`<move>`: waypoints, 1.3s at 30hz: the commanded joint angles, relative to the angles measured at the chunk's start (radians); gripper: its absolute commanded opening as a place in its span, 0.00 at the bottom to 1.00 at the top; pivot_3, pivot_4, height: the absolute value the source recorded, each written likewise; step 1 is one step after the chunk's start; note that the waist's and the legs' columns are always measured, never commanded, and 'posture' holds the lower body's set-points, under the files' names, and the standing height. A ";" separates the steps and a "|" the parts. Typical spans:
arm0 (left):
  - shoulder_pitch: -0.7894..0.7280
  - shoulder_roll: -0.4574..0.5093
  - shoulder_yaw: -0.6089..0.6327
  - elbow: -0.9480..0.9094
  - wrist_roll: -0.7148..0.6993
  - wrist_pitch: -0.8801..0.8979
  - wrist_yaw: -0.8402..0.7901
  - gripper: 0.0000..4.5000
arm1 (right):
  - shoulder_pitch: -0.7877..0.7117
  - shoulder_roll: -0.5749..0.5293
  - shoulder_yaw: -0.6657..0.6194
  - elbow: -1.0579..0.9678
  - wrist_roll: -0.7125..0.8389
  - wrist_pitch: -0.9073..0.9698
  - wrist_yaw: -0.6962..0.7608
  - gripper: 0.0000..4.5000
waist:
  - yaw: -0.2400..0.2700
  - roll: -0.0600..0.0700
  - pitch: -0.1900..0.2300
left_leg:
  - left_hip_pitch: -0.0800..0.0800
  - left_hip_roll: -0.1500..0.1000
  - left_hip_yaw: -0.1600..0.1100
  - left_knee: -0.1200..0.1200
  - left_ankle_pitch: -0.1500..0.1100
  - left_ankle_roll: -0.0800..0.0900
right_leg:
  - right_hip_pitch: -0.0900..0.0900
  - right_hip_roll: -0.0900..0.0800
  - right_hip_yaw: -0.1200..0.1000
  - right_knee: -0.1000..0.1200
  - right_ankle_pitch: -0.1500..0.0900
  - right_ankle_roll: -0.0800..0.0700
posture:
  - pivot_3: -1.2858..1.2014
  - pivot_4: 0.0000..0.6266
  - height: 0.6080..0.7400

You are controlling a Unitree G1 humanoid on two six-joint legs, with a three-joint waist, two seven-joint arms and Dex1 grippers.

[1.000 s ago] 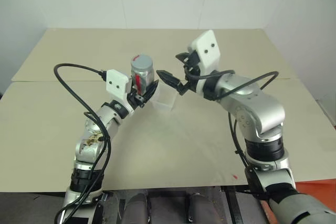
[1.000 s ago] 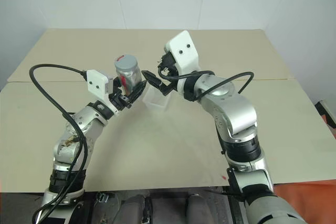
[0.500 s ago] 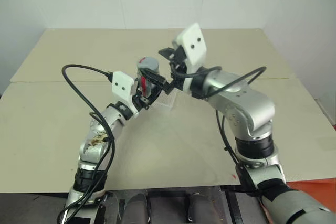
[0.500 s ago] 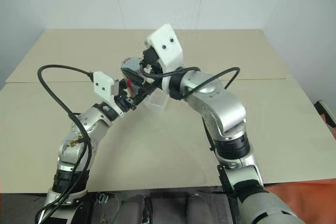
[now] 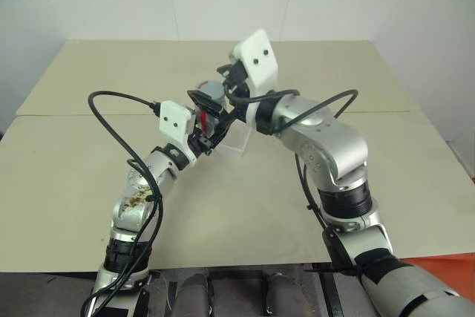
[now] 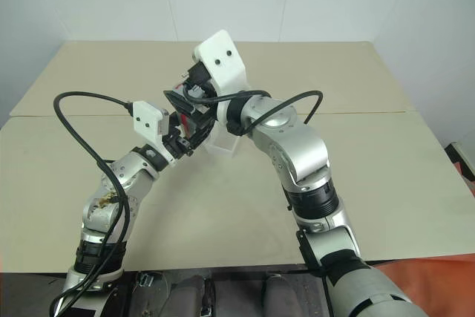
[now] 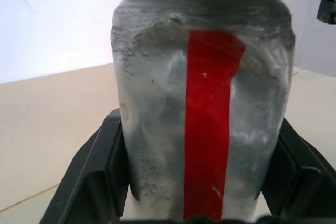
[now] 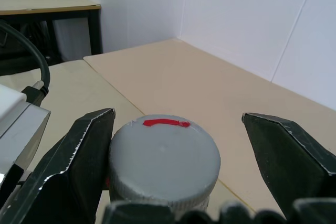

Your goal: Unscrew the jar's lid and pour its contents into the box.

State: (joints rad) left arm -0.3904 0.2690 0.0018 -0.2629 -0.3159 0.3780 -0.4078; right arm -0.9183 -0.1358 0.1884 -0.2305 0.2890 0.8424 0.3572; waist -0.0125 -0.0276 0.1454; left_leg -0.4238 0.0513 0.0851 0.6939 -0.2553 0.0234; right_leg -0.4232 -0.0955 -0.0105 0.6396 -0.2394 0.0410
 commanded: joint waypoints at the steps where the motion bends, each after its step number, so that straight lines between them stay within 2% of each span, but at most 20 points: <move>1: -0.007 0.005 0.009 -0.048 -0.006 -0.005 0.000 0.64 | -0.025 -0.007 -0.015 -0.018 -0.019 -0.023 -0.010 0.98 | 0.000 0.000 0.000 | 0.000 0.000 0.000 0.000 0.000 0.000 | 0.000 0.000 0.000 0.000 0.000 0.000 | 0.52 0.24 1.00; 26: -0.020 0.023 0.029 -0.035 -0.012 -0.012 -0.014 0.64 | 0.057 -0.115 -0.037 -0.112 0.000 0.001 0.033 0.98 | 0.000 0.000 0.000 | 0.000 0.000 0.000 0.000 0.000 0.000 | 0.000 0.000 0.000 0.000 0.000 0.000 | 0.52 0.24 1.00; 39: -0.017 0.030 0.039 -0.026 -0.013 -0.020 -0.027 0.64 | 0.080 -0.133 -0.047 -0.132 0.008 0.003 0.042 0.98 | 0.000 0.000 0.000 | 0.000 0.000 0.000 0.000 0.000 0.000 | 0.000 0.000 0.000 0.000 0.000 0.000 | 0.52 0.24 1.00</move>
State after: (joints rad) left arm -0.3906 0.2934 0.0236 -0.2483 -0.3160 0.3913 -0.4256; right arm -0.8415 -0.2506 0.1864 -0.3471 0.3026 0.8443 0.4113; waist -0.0124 -0.0277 0.1454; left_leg -0.4238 0.0513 0.0849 0.6939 -0.2554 0.0235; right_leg -0.4231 -0.0954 -0.0105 0.6395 -0.2395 0.0410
